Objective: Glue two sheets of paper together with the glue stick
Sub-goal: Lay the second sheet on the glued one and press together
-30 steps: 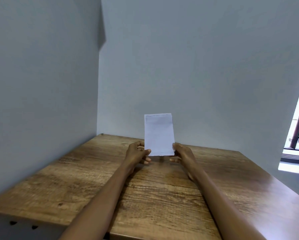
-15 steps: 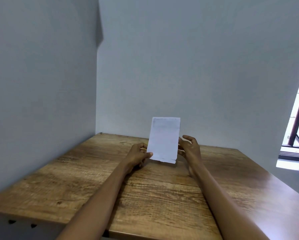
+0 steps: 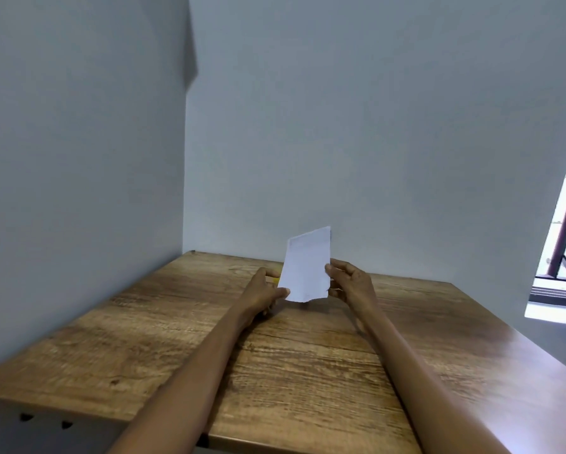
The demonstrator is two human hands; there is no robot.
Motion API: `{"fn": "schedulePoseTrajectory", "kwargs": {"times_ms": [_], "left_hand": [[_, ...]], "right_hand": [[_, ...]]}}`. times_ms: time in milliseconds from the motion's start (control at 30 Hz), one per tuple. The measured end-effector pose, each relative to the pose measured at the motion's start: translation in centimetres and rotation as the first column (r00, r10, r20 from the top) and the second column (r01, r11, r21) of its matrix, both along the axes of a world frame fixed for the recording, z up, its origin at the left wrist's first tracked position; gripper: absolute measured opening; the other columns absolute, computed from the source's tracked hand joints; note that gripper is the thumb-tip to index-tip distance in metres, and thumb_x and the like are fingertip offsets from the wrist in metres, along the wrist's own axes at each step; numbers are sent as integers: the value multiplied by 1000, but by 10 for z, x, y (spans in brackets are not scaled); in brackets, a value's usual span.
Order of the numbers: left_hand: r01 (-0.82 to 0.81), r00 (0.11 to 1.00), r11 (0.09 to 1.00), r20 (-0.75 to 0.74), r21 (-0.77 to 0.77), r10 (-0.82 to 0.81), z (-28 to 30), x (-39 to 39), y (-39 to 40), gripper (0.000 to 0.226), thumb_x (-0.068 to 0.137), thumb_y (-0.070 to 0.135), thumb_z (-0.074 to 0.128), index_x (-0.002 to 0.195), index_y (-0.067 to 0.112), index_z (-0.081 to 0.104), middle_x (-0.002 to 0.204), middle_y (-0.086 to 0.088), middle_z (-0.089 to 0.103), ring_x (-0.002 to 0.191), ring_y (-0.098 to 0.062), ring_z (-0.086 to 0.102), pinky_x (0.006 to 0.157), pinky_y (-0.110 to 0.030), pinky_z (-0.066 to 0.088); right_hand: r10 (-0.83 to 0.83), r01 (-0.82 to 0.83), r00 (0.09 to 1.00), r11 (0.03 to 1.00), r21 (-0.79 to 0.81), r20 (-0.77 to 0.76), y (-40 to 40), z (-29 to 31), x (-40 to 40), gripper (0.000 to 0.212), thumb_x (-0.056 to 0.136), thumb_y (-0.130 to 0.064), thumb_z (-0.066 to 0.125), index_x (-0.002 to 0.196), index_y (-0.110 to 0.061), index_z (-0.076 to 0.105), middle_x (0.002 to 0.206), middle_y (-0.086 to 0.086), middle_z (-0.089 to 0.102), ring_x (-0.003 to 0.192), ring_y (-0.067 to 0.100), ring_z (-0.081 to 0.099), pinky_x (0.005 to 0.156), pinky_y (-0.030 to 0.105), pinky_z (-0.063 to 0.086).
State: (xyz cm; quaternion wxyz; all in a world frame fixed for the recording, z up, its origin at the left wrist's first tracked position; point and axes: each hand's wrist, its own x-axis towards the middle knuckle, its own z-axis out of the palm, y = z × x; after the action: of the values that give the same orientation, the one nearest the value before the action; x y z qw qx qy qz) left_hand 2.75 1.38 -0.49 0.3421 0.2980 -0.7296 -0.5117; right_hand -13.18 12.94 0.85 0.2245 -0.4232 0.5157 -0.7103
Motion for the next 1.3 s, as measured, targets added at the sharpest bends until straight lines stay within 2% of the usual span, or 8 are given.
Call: {"fn": "schedulePoseTrajectory", "kwargs": {"times_ms": [100,200,300,500,667,833,1033,1300], "left_hand": [[-9,1000,996,15,-90,11,-3,-3,1,34,79,15,67,108,17,50,86,-2,56,73,-15,54,57,-29,48],[-160,981,874,23,-459,191,-2,-7,2,25,81,21,66,104,21,58,114,-2,55,107,-19,47,86,-33,42],[-281,957,759,-116,-587,265,4,-11,8,17,89,26,60,102,22,68,111,-2,56,107,-16,47,89,-34,36],[1,959,977,-278,-215,-62,10,-15,21,21,93,35,54,98,20,68,94,0,69,87,-17,66,64,-22,51],[-27,946,977,-322,-211,-44,12,-9,14,10,88,21,63,84,23,71,84,-5,73,82,-19,71,70,-30,58],[53,922,992,-376,-116,-93,14,-7,17,14,83,15,69,72,23,74,70,3,75,68,-10,71,57,-17,54],[103,914,994,-398,35,-81,12,-6,15,11,80,16,72,69,17,75,73,-4,75,71,-18,71,64,-26,58],[121,900,987,-430,110,-62,12,-7,19,8,83,9,69,80,2,71,68,-6,73,65,-15,71,56,-22,56]], "right_hand": [[-105,105,995,994,11,-1,-2,-3,-4,20,87,-12,64,107,-9,66,83,0,75,69,9,70,56,20,55],[-157,157,987,988,-5,-25,-4,-4,-4,19,88,-12,64,107,-10,65,87,2,73,75,13,69,58,20,55],[-193,189,978,981,-43,-85,-7,-2,0,15,86,-14,66,101,-16,67,89,-1,72,81,14,68,56,18,53],[-31,11,945,998,-63,-325,-13,-2,23,13,85,-16,67,92,-26,70,94,-3,72,89,16,68,71,25,57],[36,-50,922,998,-27,-385,-14,-5,25,14,90,-15,62,102,-15,70,106,0,70,99,14,66,80,26,55],[-2,-10,941,999,-35,-338,-15,-4,26,9,87,-18,65,96,-19,63,105,-1,67,101,22,63,88,40,53],[71,-85,944,996,-32,-323,-15,-4,32,17,81,-16,73,94,-25,67,94,-7,72,88,5,68,70,18,54],[47,-49,888,999,9,-458,-17,-7,30,27,78,-27,75,104,-30,68,101,-11,71,96,2,65,77,15,49]]}}
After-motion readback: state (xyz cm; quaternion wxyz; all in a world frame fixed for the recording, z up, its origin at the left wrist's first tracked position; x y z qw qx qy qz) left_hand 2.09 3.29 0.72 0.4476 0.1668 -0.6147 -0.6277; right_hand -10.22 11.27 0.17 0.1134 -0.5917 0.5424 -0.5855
